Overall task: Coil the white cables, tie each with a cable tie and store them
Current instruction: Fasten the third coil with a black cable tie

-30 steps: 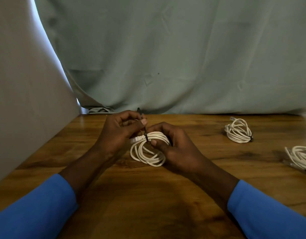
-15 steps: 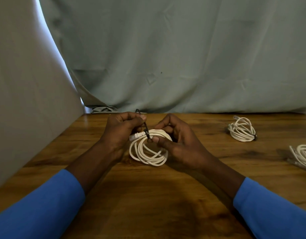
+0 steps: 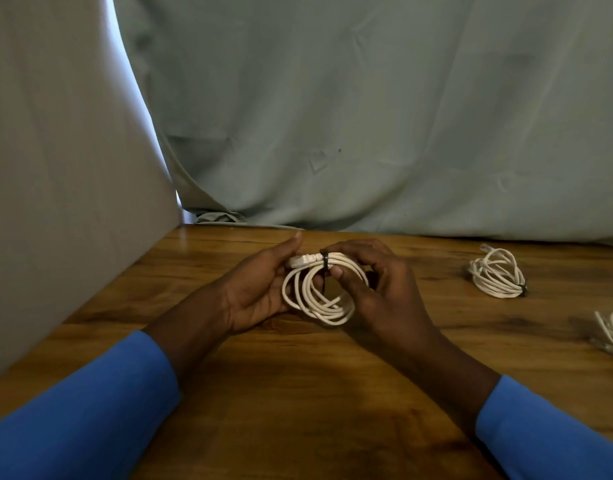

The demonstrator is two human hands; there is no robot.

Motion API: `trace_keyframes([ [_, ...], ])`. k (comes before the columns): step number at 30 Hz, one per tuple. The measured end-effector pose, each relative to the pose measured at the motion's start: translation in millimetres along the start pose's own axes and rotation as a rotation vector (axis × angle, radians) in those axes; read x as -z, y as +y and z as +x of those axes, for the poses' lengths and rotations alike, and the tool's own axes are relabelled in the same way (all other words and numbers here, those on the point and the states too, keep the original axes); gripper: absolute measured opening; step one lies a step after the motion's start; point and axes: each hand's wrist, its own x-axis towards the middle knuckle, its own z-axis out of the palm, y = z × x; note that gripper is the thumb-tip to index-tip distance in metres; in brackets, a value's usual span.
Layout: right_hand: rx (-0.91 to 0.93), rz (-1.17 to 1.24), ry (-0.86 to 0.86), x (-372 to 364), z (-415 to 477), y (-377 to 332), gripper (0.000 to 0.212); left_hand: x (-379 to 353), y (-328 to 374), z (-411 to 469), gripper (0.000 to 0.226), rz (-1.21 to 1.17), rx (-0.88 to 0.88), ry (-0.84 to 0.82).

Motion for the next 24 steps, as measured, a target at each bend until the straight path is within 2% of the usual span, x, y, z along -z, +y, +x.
trace_keyframes([
  [2,-0.053,0.075,0.03,-0.1,1.4,2.5,0.019,1.0,-0.8,1.5,0.077,0.012,-0.035,-0.081],
  [4,-0.065,0.114,0.013,1.2,1.6,2.8,0.02,-1.2,-2.8,-0.4,0.054,0.076,-0.1,-0.1],
  [6,-0.079,0.11,-0.01,1.8,1.3,2.5,0.019,-3.8,-4.9,-0.9,0.038,0.136,-0.129,-0.067],
  [10,-0.093,0.072,-0.013,3.3,0.4,1.0,0.02,-6.1,-6.4,-0.2,0.036,0.221,-0.182,0.005],
  [14,-0.028,-0.083,0.01,2.9,-0.5,-1.9,0.027,-13.6,-10.5,1.7,0.019,0.287,-0.288,0.126],
  [16,0.073,-0.275,0.008,6.4,1.6,-1.9,0.037,-15.9,-12.6,3.7,0.021,0.266,-0.32,0.15],
  [18,0.209,-0.431,-0.054,11.2,4.6,-3.1,0.039,-16.2,-11.4,4.3,0.037,0.186,-0.319,0.153],
  [20,0.307,-0.533,-0.14,14.2,5.7,-3.4,0.04,-12.3,-9.5,4.7,0.051,0.139,-0.302,0.127],
  [24,0.453,-0.667,-0.17,15.8,7.4,0.1,0.04,-4.9,-9.8,2.5,0.056,0.13,-0.262,0.039],
])
